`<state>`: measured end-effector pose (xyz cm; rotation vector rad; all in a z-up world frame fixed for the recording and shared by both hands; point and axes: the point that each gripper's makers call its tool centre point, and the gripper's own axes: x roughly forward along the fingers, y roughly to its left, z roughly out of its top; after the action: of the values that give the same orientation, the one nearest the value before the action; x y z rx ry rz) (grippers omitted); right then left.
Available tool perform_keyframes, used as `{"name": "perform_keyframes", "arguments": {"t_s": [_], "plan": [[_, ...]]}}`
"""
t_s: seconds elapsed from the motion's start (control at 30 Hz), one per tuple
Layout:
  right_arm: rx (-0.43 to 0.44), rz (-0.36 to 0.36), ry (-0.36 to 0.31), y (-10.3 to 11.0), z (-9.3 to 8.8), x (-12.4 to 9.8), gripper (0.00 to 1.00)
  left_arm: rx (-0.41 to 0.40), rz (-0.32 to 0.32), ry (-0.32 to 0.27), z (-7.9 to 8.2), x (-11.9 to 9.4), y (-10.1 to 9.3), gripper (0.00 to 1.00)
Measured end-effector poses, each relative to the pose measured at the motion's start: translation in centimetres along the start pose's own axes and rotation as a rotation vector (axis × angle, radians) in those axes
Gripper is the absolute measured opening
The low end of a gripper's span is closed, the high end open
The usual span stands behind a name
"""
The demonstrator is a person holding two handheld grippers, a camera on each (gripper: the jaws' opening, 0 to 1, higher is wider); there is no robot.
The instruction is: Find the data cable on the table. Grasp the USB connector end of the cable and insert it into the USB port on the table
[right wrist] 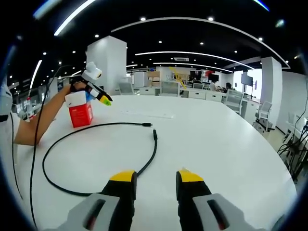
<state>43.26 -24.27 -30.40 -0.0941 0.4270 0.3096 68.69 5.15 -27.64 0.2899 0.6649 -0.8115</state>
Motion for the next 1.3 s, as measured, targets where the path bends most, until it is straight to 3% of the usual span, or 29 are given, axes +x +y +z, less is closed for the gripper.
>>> {"name": "perform_keyframes", "arguments": {"t_s": [0.3, 0.8, 1.3], "plan": [[-0.005, -0.005, 0.009, 0.0, 0.0, 0.1, 0.36, -0.037, 0.043, 0.013, -0.2, 0.0, 0.9, 0.55], [-0.016, 0.007, 0.021, 0.3, 0.0, 0.8, 0.35, -0.03, 0.038, 0.006, 0.2, 0.3, 1.4, 0.55], [-0.056, 0.047, 0.03, 0.4, 1.5, 3.9, 0.35, -0.027, 0.033, -0.004, 0.5, 0.3, 1.2, 0.55]]}}
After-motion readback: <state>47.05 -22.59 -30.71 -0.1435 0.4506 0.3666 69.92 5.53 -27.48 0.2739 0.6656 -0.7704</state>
